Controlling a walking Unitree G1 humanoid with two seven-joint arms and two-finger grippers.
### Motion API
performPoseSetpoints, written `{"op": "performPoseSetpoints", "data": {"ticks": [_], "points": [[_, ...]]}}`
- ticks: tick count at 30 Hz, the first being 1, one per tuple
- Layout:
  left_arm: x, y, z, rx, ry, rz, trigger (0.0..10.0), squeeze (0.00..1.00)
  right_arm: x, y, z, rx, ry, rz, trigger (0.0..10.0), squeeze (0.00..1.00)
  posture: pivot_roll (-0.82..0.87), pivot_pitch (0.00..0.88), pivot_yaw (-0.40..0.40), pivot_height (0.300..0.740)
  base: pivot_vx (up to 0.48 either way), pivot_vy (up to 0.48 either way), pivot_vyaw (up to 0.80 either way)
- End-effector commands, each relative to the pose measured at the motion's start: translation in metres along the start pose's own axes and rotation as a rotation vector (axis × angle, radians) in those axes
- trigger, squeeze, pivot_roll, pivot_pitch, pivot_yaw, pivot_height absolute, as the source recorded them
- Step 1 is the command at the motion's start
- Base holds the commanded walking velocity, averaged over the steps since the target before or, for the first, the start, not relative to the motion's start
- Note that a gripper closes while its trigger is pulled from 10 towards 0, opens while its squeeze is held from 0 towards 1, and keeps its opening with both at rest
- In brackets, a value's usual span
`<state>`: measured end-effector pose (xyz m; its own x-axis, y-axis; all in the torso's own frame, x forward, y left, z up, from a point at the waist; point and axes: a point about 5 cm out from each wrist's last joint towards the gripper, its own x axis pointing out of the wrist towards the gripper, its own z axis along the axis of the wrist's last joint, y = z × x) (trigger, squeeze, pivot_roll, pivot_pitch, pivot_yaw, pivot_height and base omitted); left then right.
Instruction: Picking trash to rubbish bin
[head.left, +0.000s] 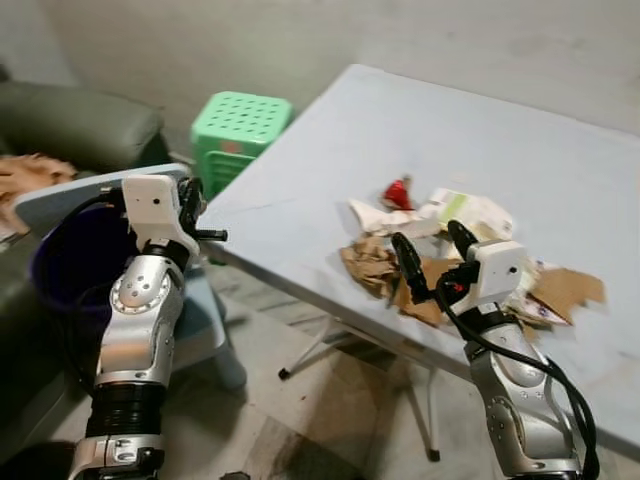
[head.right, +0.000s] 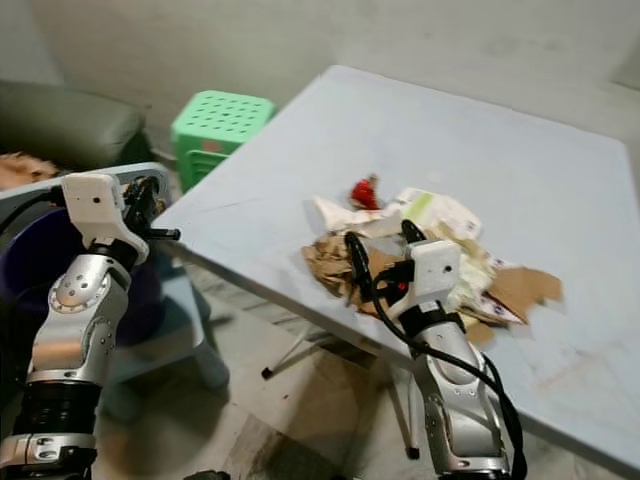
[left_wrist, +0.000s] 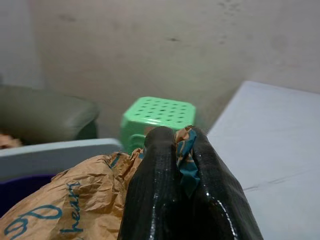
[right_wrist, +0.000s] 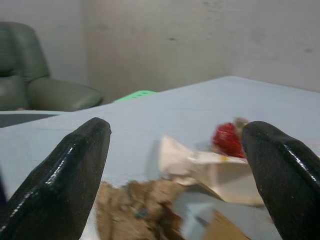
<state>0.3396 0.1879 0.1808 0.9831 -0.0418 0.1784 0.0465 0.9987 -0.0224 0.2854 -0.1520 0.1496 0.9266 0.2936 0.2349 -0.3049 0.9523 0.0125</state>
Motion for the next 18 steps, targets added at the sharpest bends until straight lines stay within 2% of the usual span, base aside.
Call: {"op": "performPoseSetpoints", "data": {"ticks": [1, 15, 18], "points": [[0.0027, -0.0048, 0.0041, 0.001, -0.006, -0.018, 10.0, 0.0, -0.0017, -0.003, -0.0011, -0.006, 0.007, -0.014, 10.0, 0.0, -0.02, 0.093, -0.041, 0.74, 0.0, 0.0, 0.8], [0.005, -0.0055, 0.0054, -0.015, -0.002, -0.024, 10.0, 0.0, -0.0005, -0.0009, -0.0018, 0.004, 0.01, 0.003, 10.0, 0.0, -0.01, 0.071, -0.042, 0.74, 0.0, 0.457, 0.8], [0.005, -0.0053, 0.0058, -0.01, -0.007, -0.024, 10.0, 0.0, -0.0003, 0.0, -0.0018, 0.036, 0.005, 0.005, 10.0, 0.0, -0.01, 0.068, -0.043, 0.74, 0.0, 0.423, 0.0]]}}
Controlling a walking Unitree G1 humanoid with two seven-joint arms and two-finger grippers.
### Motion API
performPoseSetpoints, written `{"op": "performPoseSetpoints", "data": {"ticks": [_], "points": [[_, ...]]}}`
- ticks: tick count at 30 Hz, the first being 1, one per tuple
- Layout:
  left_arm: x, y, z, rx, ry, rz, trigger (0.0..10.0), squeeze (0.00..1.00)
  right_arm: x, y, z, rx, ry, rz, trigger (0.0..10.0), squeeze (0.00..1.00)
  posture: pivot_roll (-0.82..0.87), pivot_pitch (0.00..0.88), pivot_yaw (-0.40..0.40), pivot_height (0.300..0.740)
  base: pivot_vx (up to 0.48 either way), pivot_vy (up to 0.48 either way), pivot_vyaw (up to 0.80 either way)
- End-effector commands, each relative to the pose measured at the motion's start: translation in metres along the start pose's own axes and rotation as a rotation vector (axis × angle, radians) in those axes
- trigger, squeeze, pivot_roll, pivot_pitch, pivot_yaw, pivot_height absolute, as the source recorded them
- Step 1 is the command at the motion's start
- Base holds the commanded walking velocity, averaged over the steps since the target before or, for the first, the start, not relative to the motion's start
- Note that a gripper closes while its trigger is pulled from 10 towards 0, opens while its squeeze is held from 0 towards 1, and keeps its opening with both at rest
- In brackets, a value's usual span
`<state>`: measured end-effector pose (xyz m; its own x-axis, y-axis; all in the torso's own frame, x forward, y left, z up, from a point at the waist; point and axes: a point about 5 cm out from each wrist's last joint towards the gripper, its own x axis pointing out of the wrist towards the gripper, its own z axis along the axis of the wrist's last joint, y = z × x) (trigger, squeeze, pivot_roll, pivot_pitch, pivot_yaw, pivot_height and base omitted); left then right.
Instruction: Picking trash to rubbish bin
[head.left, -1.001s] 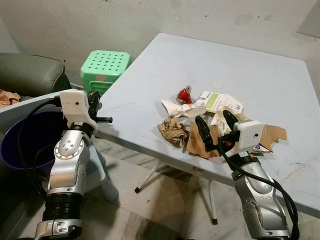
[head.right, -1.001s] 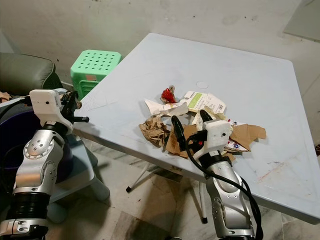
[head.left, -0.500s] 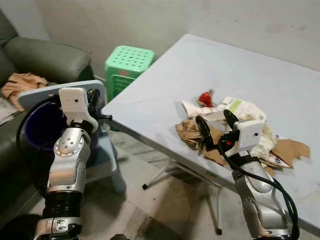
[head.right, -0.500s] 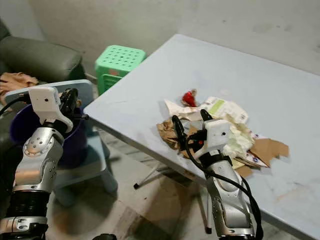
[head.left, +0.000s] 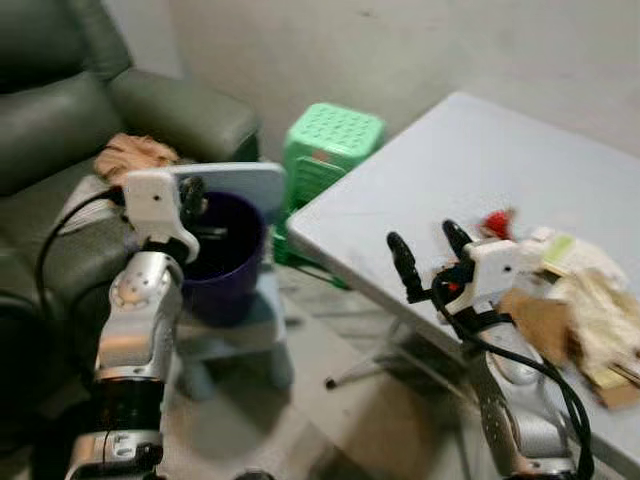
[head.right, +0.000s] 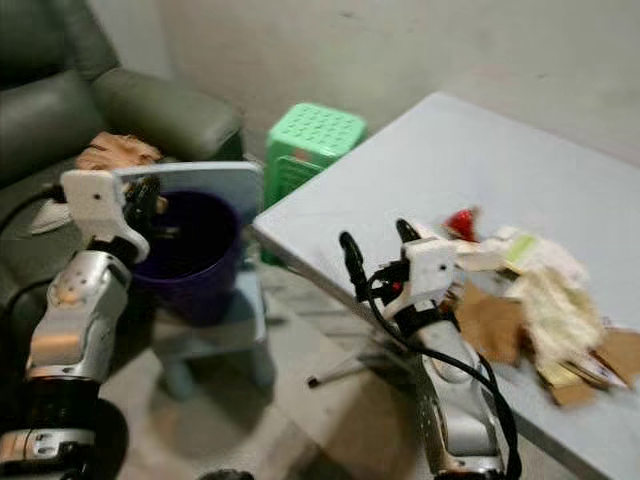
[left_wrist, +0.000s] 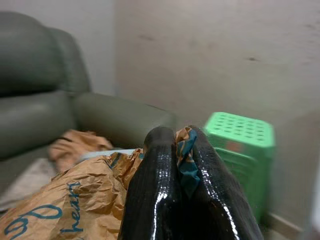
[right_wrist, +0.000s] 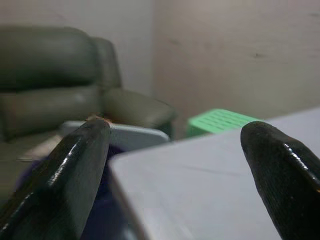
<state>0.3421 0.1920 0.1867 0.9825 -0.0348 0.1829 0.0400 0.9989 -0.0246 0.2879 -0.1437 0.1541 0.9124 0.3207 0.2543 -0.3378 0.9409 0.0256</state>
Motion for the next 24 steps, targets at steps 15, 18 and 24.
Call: {"op": "performPoseSetpoints", "data": {"ticks": [15, 18, 24], "points": [[0.0, -0.013, -0.01, -0.009, 0.064, -0.02, 10.0, 0.0, -0.007, -0.002, -0.004, 0.016, 0.021, 0.021, 10.0, 0.0, -0.01, 0.058, -0.046, 0.74, 0.0, 0.0, 0.0], [0.0, -0.012, -0.01, -0.021, 0.058, -0.022, 10.0, 0.0, -0.008, -0.002, -0.004, 0.0, 0.024, 0.031, 10.0, 0.0, -0.01, 0.058, -0.047, 0.74, 0.245, 0.0, 0.0], [0.001, -0.011, -0.009, -0.031, 0.056, -0.006, 10.0, 0.0, -0.008, -0.002, -0.005, -0.001, 0.03, 0.036, 10.0, 0.0, -0.01, 0.058, -0.047, 0.74, 0.442, 0.0, 0.0]]}}
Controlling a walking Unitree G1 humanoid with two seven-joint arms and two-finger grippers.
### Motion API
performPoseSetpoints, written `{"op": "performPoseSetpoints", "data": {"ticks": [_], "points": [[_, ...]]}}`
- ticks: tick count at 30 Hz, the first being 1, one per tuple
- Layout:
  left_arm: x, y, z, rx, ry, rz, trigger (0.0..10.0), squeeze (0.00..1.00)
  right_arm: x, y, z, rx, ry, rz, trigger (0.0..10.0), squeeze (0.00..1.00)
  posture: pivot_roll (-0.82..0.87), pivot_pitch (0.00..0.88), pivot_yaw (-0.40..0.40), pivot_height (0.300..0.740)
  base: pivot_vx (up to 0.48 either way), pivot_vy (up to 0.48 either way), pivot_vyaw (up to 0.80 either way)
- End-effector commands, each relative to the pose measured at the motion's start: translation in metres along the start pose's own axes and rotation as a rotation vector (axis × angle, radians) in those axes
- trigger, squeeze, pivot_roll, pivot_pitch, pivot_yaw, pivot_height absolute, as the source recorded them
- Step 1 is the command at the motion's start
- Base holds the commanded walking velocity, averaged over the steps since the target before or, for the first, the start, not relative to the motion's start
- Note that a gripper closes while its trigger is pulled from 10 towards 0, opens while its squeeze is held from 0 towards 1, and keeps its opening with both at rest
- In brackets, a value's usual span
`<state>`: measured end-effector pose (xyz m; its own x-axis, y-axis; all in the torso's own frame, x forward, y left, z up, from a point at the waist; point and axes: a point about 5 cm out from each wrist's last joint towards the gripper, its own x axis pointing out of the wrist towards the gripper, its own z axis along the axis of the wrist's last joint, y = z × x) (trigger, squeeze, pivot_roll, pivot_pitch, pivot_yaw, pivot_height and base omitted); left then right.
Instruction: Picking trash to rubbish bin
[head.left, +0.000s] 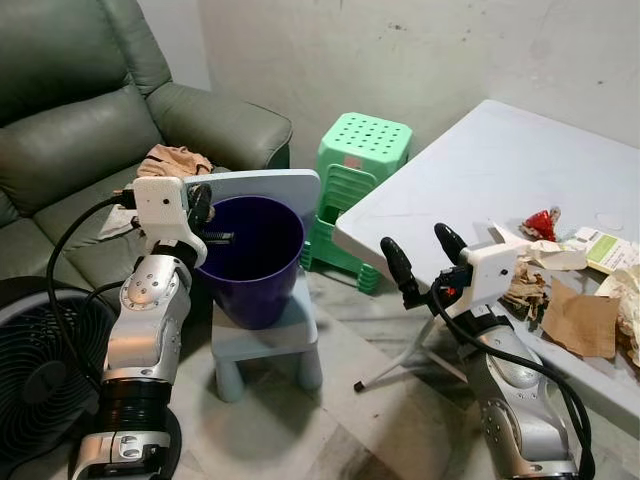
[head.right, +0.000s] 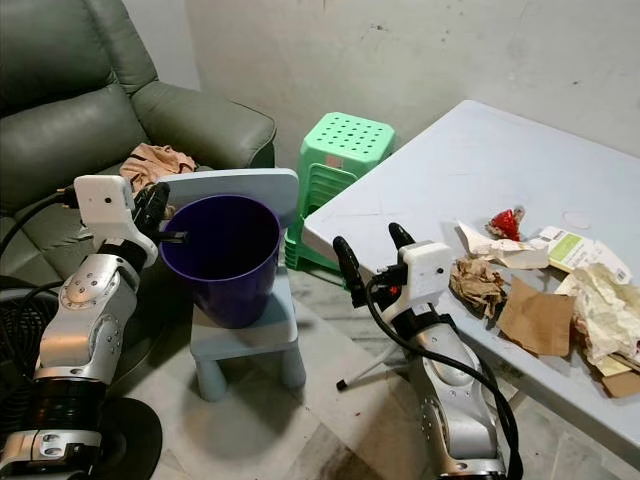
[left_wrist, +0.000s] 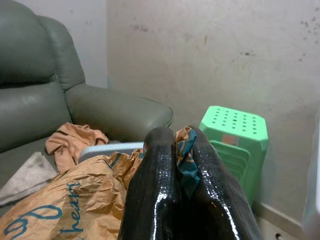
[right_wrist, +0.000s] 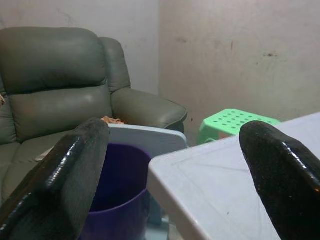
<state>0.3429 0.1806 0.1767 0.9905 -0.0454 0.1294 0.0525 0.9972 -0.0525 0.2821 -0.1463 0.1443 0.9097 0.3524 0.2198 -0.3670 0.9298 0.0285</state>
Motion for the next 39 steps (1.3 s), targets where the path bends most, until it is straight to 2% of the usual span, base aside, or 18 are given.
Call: {"op": "performPoseSetpoints", "data": {"ticks": [1, 6, 11, 13, 17, 20, 24, 28, 30, 39], "points": [[0.001, 0.0, 0.001, -0.002, 0.002, 0.002, 10.0, 0.0, 0.0, -0.001, 0.003, -0.012, -0.006, 0.007, 10.0, 0.0, -0.01, 0.058, -0.047, 0.74, 0.435, 0.0, 0.0], [0.001, 0.0, 0.001, -0.008, 0.006, 0.002, 10.0, 0.0, 0.0, -0.001, 0.003, -0.015, -0.003, 0.012, 10.0, 0.0, -0.01, 0.059, -0.048, 0.74, 0.402, 0.0, 0.0], [0.002, 0.003, 0.001, 0.013, -0.002, 0.052, 10.0, 0.0, -0.001, -0.001, 0.002, -0.03, 0.004, 0.019, 10.0, 0.0, -0.01, 0.063, -0.052, 0.74, 0.119, 0.0, 0.8], [0.002, 0.0, 0.002, 0.014, -0.012, 0.018, 10.0, 0.0, -0.001, -0.001, 0.003, -0.03, 0.005, 0.02, 10.0, 0.0, -0.01, 0.063, -0.052, 0.74, 0.0, 0.0, 0.8], [0.002, -0.001, 0.001, 0.011, 0.001, 0.023, 10.0, 0.0, -0.001, -0.002, 0.003, -0.026, 0.004, 0.023, 10.0, 0.0, -0.01, 0.063, -0.054, 0.74, 0.0, 0.0, 0.8], [0.002, -0.001, -0.003, 0.001, 0.03, 0.028, 10.0, 0.0, -0.001, -0.002, 0.003, 0.001, -0.001, 0.008, 10.0, 0.0, -0.01, 0.064, -0.053, 0.74, 0.0, 0.0, 0.0], [0.003, -0.001, -0.001, -0.006, 0.017, 0.024, 10.0, 0.0, -0.001, -0.001, 0.004, 0.009, -0.002, 0.027, 10.0, 0.0, -0.01, 0.069, -0.054, 0.74, 0.0, 0.0, 0.0], [0.004, 0.0, -0.004, 0.02, 0.025, 0.018, 10.0, 0.0, -0.001, -0.001, 0.004, 0.007, 0.0, 0.04, 10.0, 0.0, -0.01, 0.071, -0.056, 0.74, 0.0, 0.0, 0.0], [0.007, 0.0, -0.01, 0.05, 0.062, 0.006, 10.0, 0.0, -0.001, -0.002, 0.005, 0.006, 0.001, 0.049, 10.0, 0.0, -0.01, 0.076, -0.059, 0.74, 0.0, 0.0, 0.0], [0.017, 0.004, -0.016, 0.069, 0.093, -0.021, 10.0, 0.0, -0.003, 0.003, 0.005, -0.019, 0.025, 0.094, 10.0, 0.0, -0.02, 0.114, -0.069, 0.74, 0.0, 0.0, 0.0]]}}
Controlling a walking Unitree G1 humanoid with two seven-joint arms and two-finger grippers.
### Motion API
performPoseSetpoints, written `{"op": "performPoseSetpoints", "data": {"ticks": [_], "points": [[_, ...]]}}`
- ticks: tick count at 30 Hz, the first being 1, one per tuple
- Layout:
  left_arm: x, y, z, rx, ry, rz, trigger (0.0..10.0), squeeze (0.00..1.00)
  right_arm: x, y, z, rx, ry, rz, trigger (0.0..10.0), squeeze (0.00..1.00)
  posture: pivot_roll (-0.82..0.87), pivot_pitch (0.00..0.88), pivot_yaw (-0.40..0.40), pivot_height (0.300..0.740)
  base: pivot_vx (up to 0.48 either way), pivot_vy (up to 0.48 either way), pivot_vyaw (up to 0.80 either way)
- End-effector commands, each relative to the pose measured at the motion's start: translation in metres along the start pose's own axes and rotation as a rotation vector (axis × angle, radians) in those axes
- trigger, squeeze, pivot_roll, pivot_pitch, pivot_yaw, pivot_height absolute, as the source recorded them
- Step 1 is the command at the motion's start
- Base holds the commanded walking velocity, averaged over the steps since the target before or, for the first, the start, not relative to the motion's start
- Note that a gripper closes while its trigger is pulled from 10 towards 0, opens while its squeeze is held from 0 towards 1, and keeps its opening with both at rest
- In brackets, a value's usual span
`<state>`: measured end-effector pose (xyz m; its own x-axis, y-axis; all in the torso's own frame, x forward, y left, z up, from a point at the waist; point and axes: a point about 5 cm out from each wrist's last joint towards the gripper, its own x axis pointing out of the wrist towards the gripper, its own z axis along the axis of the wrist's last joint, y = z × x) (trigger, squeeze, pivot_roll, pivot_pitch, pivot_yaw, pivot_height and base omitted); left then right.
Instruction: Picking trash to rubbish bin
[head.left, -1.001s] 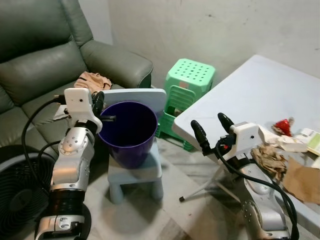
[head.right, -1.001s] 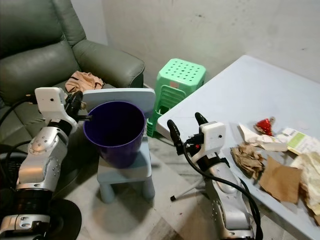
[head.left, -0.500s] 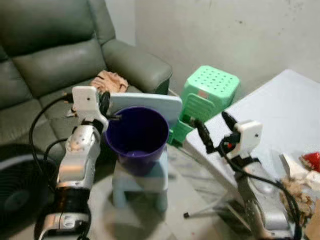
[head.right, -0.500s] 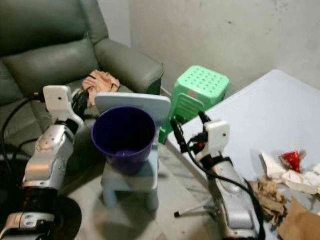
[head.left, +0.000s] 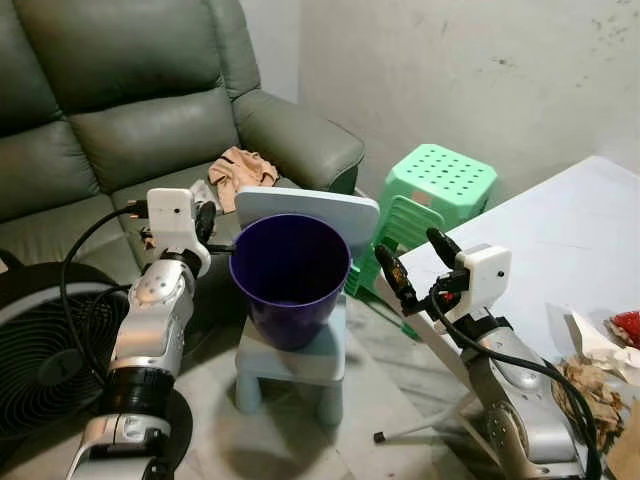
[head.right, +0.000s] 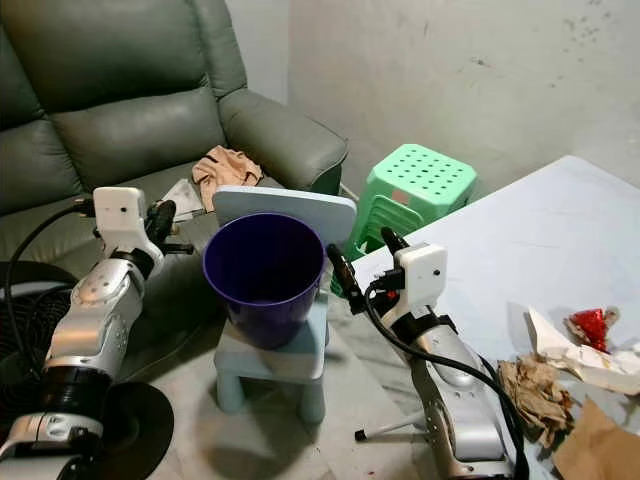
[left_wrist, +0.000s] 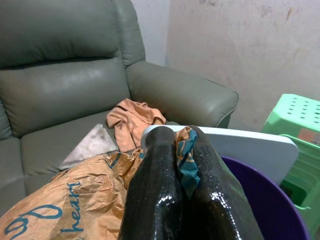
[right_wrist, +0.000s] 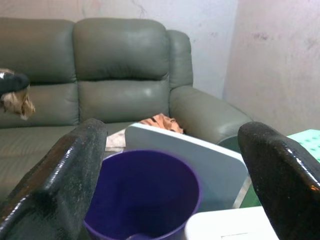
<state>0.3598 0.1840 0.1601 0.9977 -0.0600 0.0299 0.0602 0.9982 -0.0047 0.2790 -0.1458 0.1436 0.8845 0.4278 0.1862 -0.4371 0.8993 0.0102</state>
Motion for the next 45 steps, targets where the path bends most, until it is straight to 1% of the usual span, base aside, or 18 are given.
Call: {"op": "performPoseSetpoints", "data": {"ticks": [1, 2, 7, 10, 12, 13, 16, 19, 22, 23, 24, 30, 32, 34, 37, 39, 43, 45], "points": [[0.003, -0.002, 0.004, 0.026, -0.012, -0.02, 10.0, 0.0, -0.002, 0.002, 0.005, -0.023, -0.002, 0.025, 10.0, 0.0, -0.02, 0.121, -0.07, 0.74, 0.0, 0.0, 0.0], [0.004, -0.003, 0.005, 0.046, -0.022, -0.034, 10.0, 0.0, -0.004, 0.0, 0.005, -0.026, 0.005, 0.026, 10.0, 0.0, -0.02, 0.128, -0.073, 0.74, 0.0, 0.0, 0.0], [0.005, -0.003, 0.006, 0.057, -0.038, -0.048, 10.0, 0.0, -0.005, -0.003, 0.006, -0.027, 0.009, 0.019, 10.0, 0.0, -0.02, 0.139, -0.079, 0.74, 0.0, 0.0, 0.0], [0.005, 0.0, 0.004, 0.051, -0.025, -0.055, 10.0, 0.0, -0.006, 0.0, 0.007, -0.025, 0.011, 0.034, 10.0, 0.0, -0.02, 0.143, -0.084, 0.74, 0.0, 0.0, 0.0], [0.006, 0.0, 0.003, 0.06, -0.026, -0.063, 10.0, 0.0, -0.007, 0.002, 0.008, -0.024, 0.011, 0.047, 10.0, 0.0, -0.02, 0.148, -0.088, 0.74, 0.0, 0.0, 0.0], [0.006, 0.001, 0.004, 0.081, -0.027, -0.071, 10.0, 0.0, -0.007, 0.004, 0.008, -0.023, 0.015, 0.064, 10.0, 0.0, -0.02, 0.152, -0.092, 0.74, 0.0, 0.0, 0.0], [0.008, 0.004, 0.007, 0.096, -0.034, -0.076, 10.0, 0.0, -0.008, 0.006, 0.007, -0.022, 0.026, 0.074, 10.0, 0.0, -0.02, 0.159, -0.096, 0.74, 0.0, 0.0, 0.0], [0.012, 0.007, 0.016, 0.103, -0.053, -0.077, 10.0, 0.0, -0.007, 0.005, 0.007, -0.013, 0.028, 0.072, 10.0, 0.0, -0.02, 0.161, -0.094, 0.74, 0.0, 0.0, 0.0], [0.01, 0.005, 0.021, 0.065, -0.091, -0.07, 10.0, 0.0, -0.007, 0.003, 0.008, -0.005, 0.017, 0.044, 10.0, 0.0, -0.02, 0.159, -0.088, 0.74, 0.0, 0.0, 0.0], [0.007, 0.002, 0.024, 0.056, -0.123, -0.074, 10.0, 0.0, -0.007, 0.0, 0.009, 0.019, 0.005, 0.016, 10.0, 0.0, -0.02, 0.156, -0.083, 0.74, 0.0, 0.0, 0.0], [0.004, -0.002, 0.026, 0.074, -0.158, -0.048, 10.0, 0.0, -0.007, -0.003, 0.011, 0.051, -0.013, -0.013, 10.0, 0.0, -0.02, 0.153, -0.082, 0.74, 0.0, 0.0, 0.0], [-0.006, -0.012, 0.027, 0.028, -0.196, -0.072, 10.0, 0.0, -0.007, -0.007, 0.013, 0.074, -0.038, -0.051, 10.0, 0.0, -0.02, 0.139, -0.069, 0.74, 0.0, 0.0, 0.0], [-0.023, -0.021, 0.023, -0.016, -0.211, -0.091, 10.0, 0.0, -0.006, -0.007, 0.015, 0.069, -0.051, -0.054, 10.0, 0.0, -0.03, 0.129, -0.062, 0.74, 0.0, 0.0, 0.0], [-0.026, -0.022, 0.02, -0.043, -0.208, -0.104, 10.0, 0.0, -0.006, -0.007, 0.015, 0.072, -0.051, -0.054, 10.0, 0.0, -0.03, 0.129, -0.062, 0.74, 0.0, 0.0, 0.0], [-0.029, -0.019, 0.015, -0.05, -0.191, -0.09, 10.0, 0.0, -0.005, -0.007, 0.014, 0.074, -0.051, -0.053, 10.0, 0.0, -0.02, 0.122, -0.064, 0.74, 0.0, 0.0, 0.0], [-0.031, -0.013, 0.012, -0.09, -0.189, -0.069, 10.0, 0.0, -0.004, -0.007, 0.014, 0.073, -0.051, -0.048, 10.0, 0.0, -0.01, 0.114, -0.067, 0.74, 0.0, 0.0, 0.0], [-0.029, -0.007, 0.013, -0.081, -0.188, -0.036, 10.0, 0.0, -0.003, -0.008, 0.014, 0.073, -0.053, -0.042, 10.0, 0.0, -0.01, 0.109, -0.07, 0.74, 0.31, 0.0, 0.0], [-0.026, 0.001, 0.013, -0.079, -0.176, -0.003, 10.0, 0.0, -0.001, -0.008, 0.015, 0.068, -0.055, -0.034, 10.0, 0.0, -0.01, 0.107, -0.071, 0.74, 0.467, 0.0, 0.0]]}}
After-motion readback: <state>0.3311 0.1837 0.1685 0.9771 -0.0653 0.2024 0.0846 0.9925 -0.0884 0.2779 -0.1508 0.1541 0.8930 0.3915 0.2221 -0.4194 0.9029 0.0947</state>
